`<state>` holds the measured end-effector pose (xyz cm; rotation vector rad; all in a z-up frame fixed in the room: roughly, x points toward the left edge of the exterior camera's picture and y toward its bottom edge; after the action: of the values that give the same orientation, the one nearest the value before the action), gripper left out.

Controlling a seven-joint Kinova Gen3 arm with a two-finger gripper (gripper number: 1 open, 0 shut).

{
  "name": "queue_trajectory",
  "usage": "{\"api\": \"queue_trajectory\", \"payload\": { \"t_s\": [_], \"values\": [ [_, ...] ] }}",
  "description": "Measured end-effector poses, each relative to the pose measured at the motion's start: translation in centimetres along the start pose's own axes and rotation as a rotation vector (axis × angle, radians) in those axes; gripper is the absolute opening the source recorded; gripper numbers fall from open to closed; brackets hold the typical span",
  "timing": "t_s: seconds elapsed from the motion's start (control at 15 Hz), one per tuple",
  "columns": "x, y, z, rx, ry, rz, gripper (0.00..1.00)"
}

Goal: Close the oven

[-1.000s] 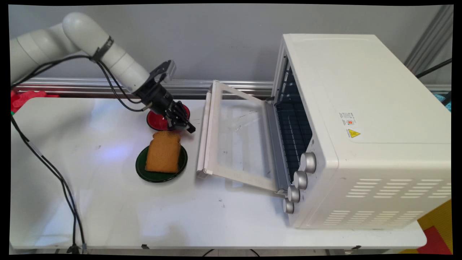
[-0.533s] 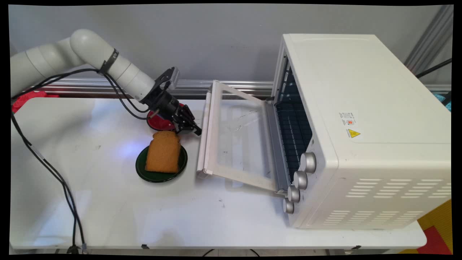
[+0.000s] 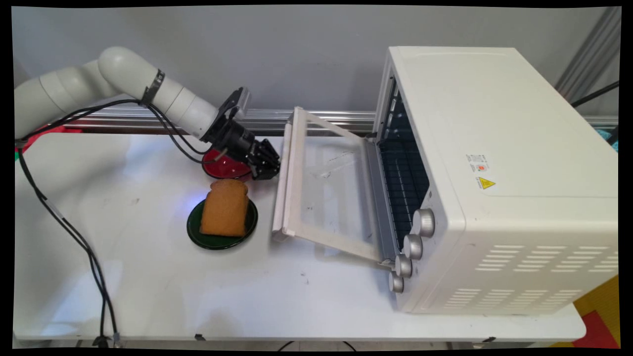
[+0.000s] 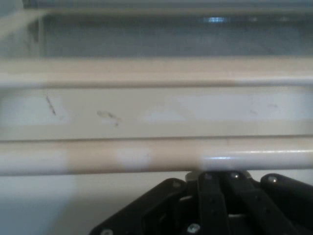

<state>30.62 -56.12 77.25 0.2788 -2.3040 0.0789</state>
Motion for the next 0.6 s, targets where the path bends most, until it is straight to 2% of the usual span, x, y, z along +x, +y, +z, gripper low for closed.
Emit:
{"api": "queue_trajectory", "payload": {
  "t_s": [0.33,0.6],
  "values": [
    [2.1,-0.1,0.1,0.002,0.064,0.028,0.00],
    [3.8,0.0,-0.8,0.020,0.122,0.041,0.00]
  ]
}}
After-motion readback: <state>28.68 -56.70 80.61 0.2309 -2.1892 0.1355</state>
